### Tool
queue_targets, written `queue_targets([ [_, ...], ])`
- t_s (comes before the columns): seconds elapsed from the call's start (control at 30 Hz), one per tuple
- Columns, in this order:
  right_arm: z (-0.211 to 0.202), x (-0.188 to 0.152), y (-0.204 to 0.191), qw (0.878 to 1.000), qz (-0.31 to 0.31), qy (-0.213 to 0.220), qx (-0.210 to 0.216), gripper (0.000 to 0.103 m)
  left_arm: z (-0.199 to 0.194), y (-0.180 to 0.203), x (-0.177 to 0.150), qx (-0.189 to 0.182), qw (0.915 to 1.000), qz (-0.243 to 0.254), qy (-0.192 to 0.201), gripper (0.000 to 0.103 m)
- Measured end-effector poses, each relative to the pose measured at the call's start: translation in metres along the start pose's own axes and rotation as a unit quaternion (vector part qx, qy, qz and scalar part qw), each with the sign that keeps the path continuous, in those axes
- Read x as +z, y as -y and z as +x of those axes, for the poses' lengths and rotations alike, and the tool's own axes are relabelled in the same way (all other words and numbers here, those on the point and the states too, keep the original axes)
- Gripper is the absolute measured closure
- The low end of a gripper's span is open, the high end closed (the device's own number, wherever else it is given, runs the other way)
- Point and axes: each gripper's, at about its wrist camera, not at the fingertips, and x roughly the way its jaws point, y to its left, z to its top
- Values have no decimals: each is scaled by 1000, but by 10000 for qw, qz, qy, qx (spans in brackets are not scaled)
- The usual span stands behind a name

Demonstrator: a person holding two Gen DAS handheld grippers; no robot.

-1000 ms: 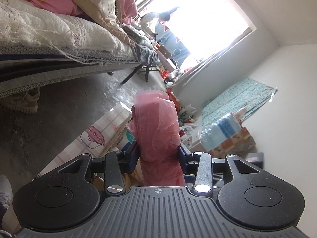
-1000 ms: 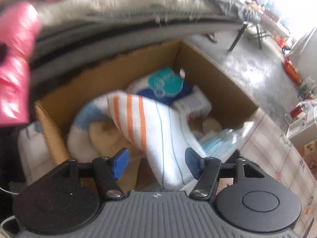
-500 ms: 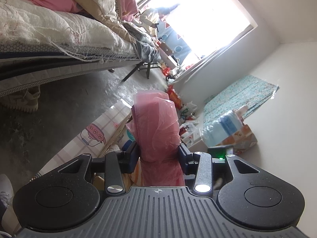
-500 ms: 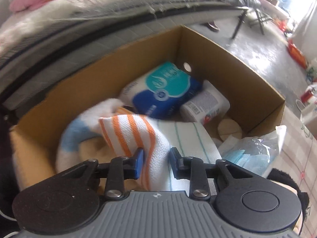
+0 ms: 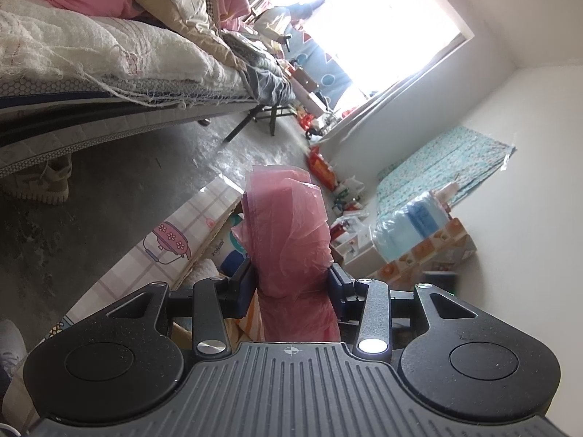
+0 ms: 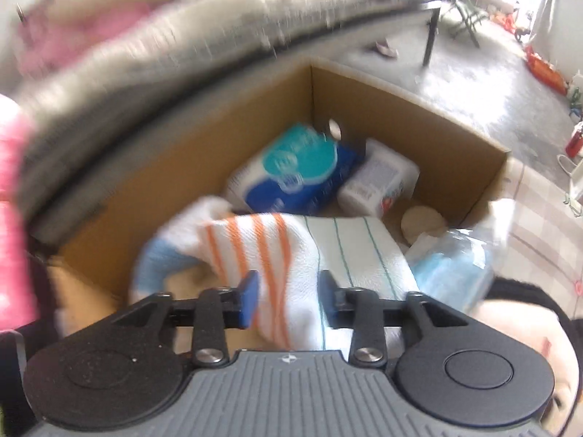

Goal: Organize soft objects
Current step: 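Lower the pink bag roll into the box and open the left gripper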

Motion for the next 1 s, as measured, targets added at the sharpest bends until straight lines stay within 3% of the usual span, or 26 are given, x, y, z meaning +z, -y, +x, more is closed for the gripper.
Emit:
queue_targets([
  [0.17, -79, -40, 17, 9928, 365, 993, 553, 51, 15, 15, 2, -60, 9993, 160, -319, 63],
  [0.3, -132, -86, 31, 9790, 728, 1695, 867, 48, 43, 30, -3, -98, 9956, 327, -871, 63],
  [0.4, -156, -119, 41, 9678, 1031, 2011, 1106, 47, 74, 44, -12, 108, 9893, 681, -1288, 63],
  [0.53, -170, -152, 48, 9590, 1276, 2234, 1188, 47, 122, 48, -27, 484, 9742, 982, -1975, 63],
  [0.7, -172, -173, 59, 9516, 1550, 2366, 1199, 47, 167, 49, -45, 879, 9536, 1359, -2539, 63],
  [0.8, -167, -179, 66, 9492, 1652, 2374, 1244, 47, 185, 43, -54, 1084, 9422, 1340, -2875, 62],
  [1.0, -162, -190, 71, 9469, 1720, 2428, 1221, 47, 203, 28, -61, 1233, 9303, 1007, -3304, 56],
])
